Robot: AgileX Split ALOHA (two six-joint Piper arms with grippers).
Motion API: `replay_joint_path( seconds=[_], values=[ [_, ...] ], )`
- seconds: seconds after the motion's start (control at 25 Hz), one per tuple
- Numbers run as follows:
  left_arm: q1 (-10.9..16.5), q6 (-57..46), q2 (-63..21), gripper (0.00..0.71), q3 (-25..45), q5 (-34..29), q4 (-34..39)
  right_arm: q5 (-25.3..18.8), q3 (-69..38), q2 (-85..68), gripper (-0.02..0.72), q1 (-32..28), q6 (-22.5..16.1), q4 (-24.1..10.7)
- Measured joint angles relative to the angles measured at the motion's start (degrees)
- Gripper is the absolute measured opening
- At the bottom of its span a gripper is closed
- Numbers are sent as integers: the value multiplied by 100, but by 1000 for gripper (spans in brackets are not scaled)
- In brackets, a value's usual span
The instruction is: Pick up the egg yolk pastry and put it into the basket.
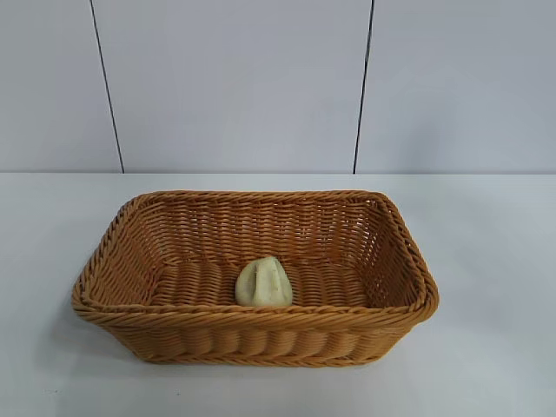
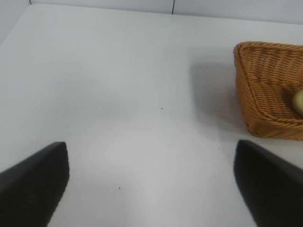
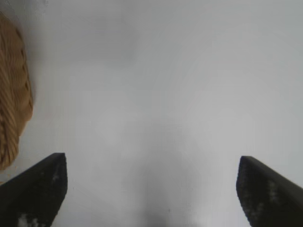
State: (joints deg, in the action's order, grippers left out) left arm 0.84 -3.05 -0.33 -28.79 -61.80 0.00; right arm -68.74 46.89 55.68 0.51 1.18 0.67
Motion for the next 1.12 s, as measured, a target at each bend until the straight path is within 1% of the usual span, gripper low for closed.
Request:
replay_joint_path(
  seconds=[0.08,0.2,0.32,0.52,0.92,1.12],
  values=[
    [0,0,0,678,0,0,0,228,-462,-713,695,0,92,4],
    [0,0,0,678,0,0,0,618,-1059,-1611,695,0,105,12],
    [0,0,0,678,0,0,0,962,-1511,-2458,695,0,118,144],
    [0,0,0,678,0,-5,0,957,-1843,-3489,695,0,118,203],
    [0,0,0,678,0,-5,0,975,-1843,-3856,695,0,118,281],
    [0,0,0,678,0,-5,0,975,-1843,-4564,695,0,118,281]
  ],
)
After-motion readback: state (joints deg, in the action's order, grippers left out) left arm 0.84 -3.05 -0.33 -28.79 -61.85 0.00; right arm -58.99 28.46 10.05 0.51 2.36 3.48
